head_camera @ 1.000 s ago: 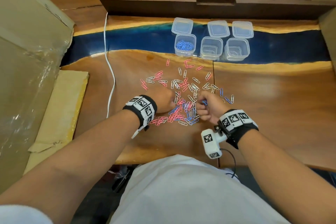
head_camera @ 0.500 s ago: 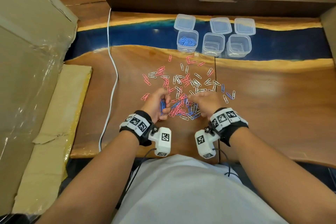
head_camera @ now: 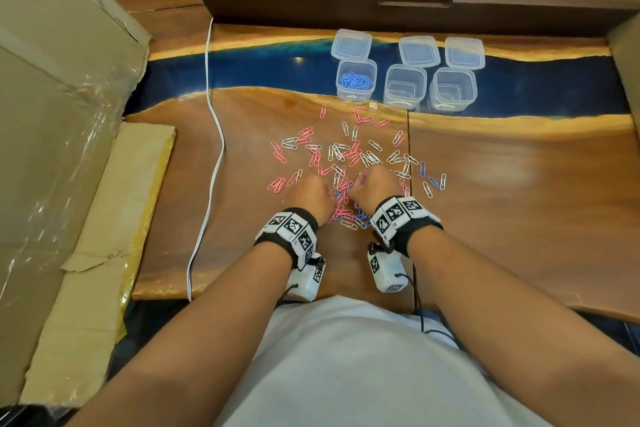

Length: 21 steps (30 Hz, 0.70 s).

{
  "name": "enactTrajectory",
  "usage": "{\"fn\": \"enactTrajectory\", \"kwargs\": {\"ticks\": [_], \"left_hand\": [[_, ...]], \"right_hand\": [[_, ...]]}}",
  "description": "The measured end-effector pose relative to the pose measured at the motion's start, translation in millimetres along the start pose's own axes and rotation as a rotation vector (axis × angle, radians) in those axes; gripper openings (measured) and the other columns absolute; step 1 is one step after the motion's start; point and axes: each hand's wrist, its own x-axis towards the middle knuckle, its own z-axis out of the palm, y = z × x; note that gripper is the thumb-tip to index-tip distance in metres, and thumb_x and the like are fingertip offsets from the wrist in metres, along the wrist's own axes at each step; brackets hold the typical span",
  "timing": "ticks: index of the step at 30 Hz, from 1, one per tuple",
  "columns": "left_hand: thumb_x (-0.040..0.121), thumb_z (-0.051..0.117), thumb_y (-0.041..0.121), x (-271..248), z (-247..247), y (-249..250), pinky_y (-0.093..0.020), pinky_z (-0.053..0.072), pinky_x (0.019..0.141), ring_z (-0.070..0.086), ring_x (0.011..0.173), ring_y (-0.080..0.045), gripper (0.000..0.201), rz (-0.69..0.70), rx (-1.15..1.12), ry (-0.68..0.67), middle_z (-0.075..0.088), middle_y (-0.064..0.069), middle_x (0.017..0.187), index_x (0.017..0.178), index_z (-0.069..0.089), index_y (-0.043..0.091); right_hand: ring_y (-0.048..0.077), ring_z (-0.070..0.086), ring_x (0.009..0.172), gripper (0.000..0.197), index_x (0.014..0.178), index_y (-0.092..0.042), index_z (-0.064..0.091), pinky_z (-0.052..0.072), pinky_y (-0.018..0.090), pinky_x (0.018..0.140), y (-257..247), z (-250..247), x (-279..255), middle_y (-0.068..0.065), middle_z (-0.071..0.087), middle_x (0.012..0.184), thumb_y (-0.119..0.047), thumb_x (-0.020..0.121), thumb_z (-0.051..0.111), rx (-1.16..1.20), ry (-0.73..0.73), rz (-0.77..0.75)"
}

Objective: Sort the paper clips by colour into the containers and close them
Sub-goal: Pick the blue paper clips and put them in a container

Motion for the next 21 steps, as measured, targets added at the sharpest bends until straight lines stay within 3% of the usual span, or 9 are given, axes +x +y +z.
{"fn": "enactTrajectory", "kwargs": {"ticks": [3, 7, 9, 11, 14, 18, 21], "left_hand": [[0.082, 0.065, 0.015, 2.1, -4.5, 0.7, -0.026, 0.046, 0.065, 0.064, 0.073, -0.025, 0.015, -0.006, -0.031, -0.028, 0.067, -0.005, 0.072, 0.068, 0.063, 0.018], [0.083, 0.061, 0.014, 0.7, -5.6, 0.8, -0.027, 0.049, 0.064, 0.064, 0.072, -0.025, 0.012, 0.01, -0.029, -0.029, 0.068, -0.007, 0.075, 0.072, 0.066, 0.015], [0.081, 0.061, 0.014, -0.5, -6.1, -1.8, -0.025, 0.046, 0.061, 0.06, 0.065, -0.022, 0.012, 0.003, -0.065, -0.038, 0.066, -0.004, 0.068, 0.07, 0.064, 0.015], [0.079, 0.063, 0.017, -2.8, -9.0, -5.2, -0.024, 0.044, 0.059, 0.055, 0.059, -0.018, 0.011, -0.02, -0.187, -0.051, 0.062, -0.001, 0.062, 0.068, 0.061, 0.016], [0.083, 0.059, 0.016, -7.6, -18.5, -11.0, -0.023, 0.041, 0.053, 0.05, 0.056, -0.016, 0.011, -0.089, -0.417, -0.039, 0.061, -0.002, 0.067, 0.072, 0.058, 0.014], [0.079, 0.045, 0.001, -10.4, -26.1, -18.7, -0.017, 0.021, 0.04, 0.029, 0.042, -0.013, 0.018, -0.27, -0.812, -0.11, 0.049, -0.004, 0.06, 0.067, 0.046, 0.014], [0.075, 0.037, -0.009, -9.2, -27.2, -19.1, -0.013, 0.016, 0.04, 0.022, 0.037, -0.011, 0.024, -0.321, -1.002, -0.177, 0.041, -0.006, 0.054, 0.07, 0.039, 0.015]], "right_hand": [[0.022, 0.035, 0.046, 0.041, 0.049, -0.012, 0.036, 0.03, 0.025, 0.044, -1.7, -2.4, 0.1, 0.005, 0.034, 0.048, -0.008, 0.086, 0.055, -0.033, -0.032, -0.028], [0.025, 0.044, 0.051, 0.04, 0.048, -0.015, 0.043, 0.045, 0.03, 0.054, 0.4, -1.7, -0.6, 0.004, 0.04, 0.048, -0.014, 0.084, 0.06, -0.086, -0.075, -0.074], [0.024, 0.041, 0.048, 0.041, 0.048, -0.015, 0.043, 0.04, 0.027, 0.052, 2.8, -0.7, -1.4, 0.003, 0.037, 0.045, -0.015, 0.085, 0.06, -0.112, -0.077, -0.098], [0.022, 0.037, 0.045, 0.041, 0.049, -0.014, 0.041, 0.032, 0.026, 0.047, 5.9, -2.1, -2.4, 0.003, 0.035, 0.045, -0.016, 0.086, 0.059, -0.123, -0.072, -0.116], [0.025, 0.036, 0.046, 0.04, 0.049, -0.013, 0.038, 0.028, 0.026, 0.046, 11.9, -6.9, -2.3, 0.004, 0.035, 0.046, -0.018, 0.084, 0.057, -0.114, -0.067, -0.129], [0.025, 0.039, 0.05, 0.036, 0.057, -0.012, 0.038, 0.036, 0.029, 0.053, 17.8, -16.0, -4.6, 0.005, 0.039, 0.052, -0.023, 0.09, 0.047, -0.074, -0.057, -0.113], [0.022, 0.037, 0.054, 0.034, 0.06, -0.012, 0.035, 0.026, 0.029, 0.051, 23.2, -25.9, -9.3, 0.005, 0.039, 0.058, -0.02, 0.093, 0.037, 0.024, -0.036, -0.107]]}}
